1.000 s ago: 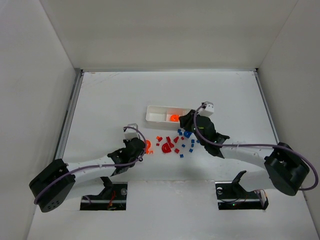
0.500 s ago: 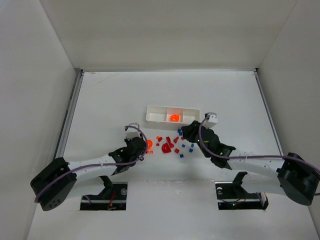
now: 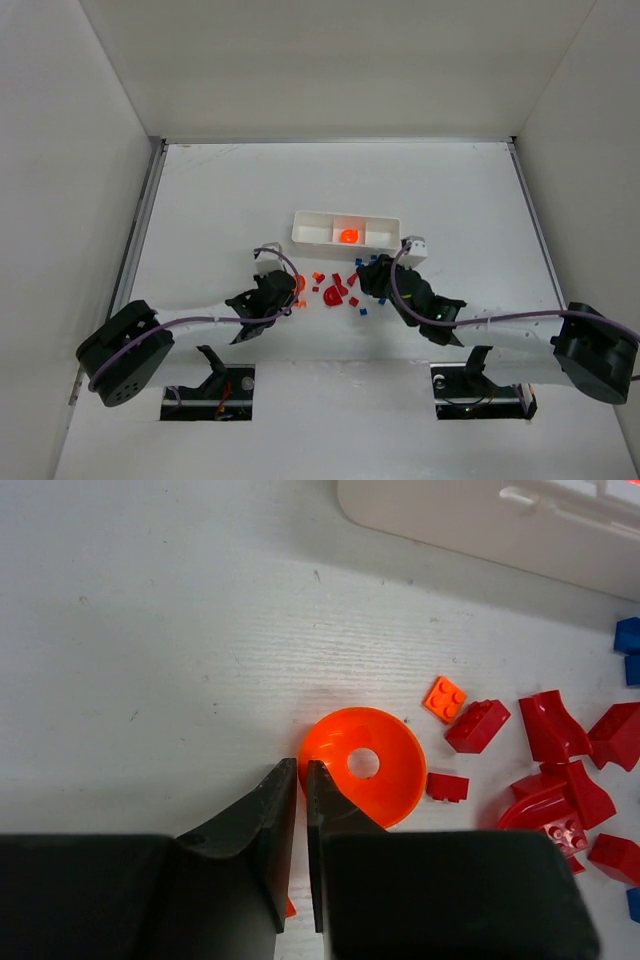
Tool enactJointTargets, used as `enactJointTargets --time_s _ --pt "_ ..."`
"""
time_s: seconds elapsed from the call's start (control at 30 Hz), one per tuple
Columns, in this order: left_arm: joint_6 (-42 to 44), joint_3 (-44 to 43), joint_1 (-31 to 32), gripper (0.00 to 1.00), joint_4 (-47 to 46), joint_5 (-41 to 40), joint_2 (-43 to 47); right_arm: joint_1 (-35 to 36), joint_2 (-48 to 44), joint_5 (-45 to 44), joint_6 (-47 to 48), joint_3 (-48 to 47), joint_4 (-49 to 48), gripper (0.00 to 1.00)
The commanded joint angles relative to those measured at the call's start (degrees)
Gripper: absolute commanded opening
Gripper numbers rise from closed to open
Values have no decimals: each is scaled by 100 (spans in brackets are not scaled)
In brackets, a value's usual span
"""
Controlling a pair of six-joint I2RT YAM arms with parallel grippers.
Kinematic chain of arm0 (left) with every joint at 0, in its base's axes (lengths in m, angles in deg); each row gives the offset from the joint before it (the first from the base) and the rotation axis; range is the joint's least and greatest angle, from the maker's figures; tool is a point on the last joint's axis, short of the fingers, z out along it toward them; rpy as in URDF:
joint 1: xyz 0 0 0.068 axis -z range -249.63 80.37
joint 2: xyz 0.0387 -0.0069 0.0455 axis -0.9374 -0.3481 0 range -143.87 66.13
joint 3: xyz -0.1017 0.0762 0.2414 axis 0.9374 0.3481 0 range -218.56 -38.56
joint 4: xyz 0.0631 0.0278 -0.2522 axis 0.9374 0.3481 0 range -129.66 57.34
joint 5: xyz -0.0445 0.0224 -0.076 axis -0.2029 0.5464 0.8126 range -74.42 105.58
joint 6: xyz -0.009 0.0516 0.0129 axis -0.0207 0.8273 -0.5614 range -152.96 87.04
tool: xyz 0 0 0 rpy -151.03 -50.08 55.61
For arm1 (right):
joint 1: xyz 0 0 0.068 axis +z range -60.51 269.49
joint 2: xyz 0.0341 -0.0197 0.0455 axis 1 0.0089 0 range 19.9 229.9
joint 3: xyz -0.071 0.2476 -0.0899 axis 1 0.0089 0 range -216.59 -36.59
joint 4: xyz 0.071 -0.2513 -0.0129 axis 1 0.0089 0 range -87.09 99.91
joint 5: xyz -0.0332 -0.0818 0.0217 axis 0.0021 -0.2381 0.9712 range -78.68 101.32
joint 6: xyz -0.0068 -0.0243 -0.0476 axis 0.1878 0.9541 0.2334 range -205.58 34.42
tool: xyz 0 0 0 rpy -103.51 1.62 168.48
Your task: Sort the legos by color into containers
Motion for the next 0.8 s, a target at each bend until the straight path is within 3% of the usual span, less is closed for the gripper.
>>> enactJointTargets --time_s 0.0,0.2,0.4,0.5,0.77 --pt "-72 -166 -61 5 -280 -5 -40 110 -58 -236 -110 66 -161 46" --pt "-108 -192 -35 3 -272 -67 21 198 -225 -228 -110 110 -99 46" --pt "-221 -148 -79 23 -280 -14 91 295 -146 -175 -57 57 -99 47" --pt "-266 -140 -96 28 -280 47 56 330 -50 -166 -66 22 -108 47" --pt "-362 -219 -175 24 -596 425 -321 470 117 -183 -110 -57 -160 47"
